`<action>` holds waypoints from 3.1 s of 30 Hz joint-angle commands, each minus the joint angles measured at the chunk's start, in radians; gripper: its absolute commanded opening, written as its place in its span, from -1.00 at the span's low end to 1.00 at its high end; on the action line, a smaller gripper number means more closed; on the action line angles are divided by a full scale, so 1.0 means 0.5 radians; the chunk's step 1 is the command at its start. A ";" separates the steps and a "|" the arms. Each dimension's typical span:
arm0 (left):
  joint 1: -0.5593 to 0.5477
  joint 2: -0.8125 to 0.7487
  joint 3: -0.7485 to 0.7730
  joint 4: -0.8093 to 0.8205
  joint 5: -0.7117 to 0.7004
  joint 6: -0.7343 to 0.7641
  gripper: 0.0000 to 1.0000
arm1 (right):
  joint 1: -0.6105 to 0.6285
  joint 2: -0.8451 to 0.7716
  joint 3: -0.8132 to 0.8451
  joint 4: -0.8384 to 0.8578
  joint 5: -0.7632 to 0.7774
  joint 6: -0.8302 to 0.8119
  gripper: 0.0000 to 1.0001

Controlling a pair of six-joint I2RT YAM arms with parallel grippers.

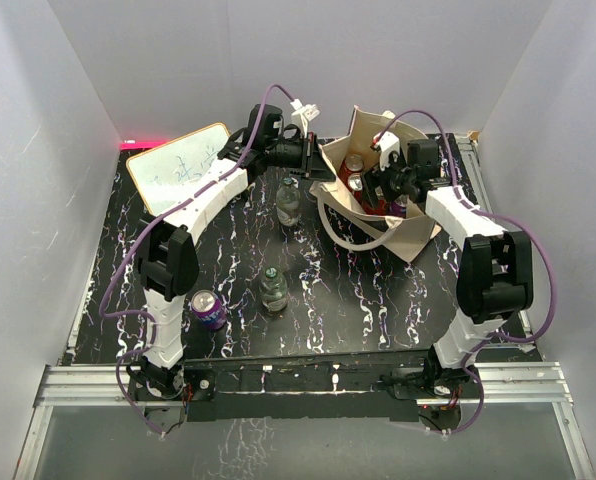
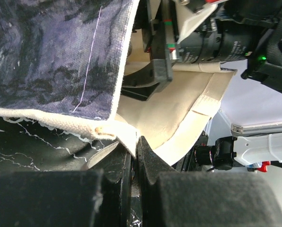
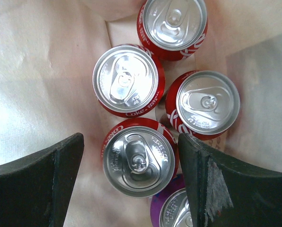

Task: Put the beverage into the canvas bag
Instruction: Place the drink in the canvas bag, then pick up the drink from the center of the board.

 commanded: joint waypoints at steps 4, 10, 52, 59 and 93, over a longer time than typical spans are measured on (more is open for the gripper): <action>0.021 -0.041 0.080 0.126 0.097 -0.041 -1.00 | -0.006 -0.203 0.150 0.014 0.026 0.083 0.67; 0.020 -0.043 0.076 0.151 0.097 -0.046 -1.00 | -0.006 -0.237 0.170 -0.033 0.069 0.086 0.67; 0.015 -0.018 -0.106 0.072 -0.026 0.261 -1.00 | -0.389 -1.005 -0.663 -0.639 0.402 -0.595 0.18; 0.015 0.003 -0.023 0.126 -0.016 0.176 -0.94 | -0.413 -0.898 -0.459 -0.639 0.195 -0.506 0.19; 0.187 -0.438 -0.169 0.293 -0.124 0.267 0.85 | 0.205 -0.692 0.405 -0.445 0.076 0.139 0.47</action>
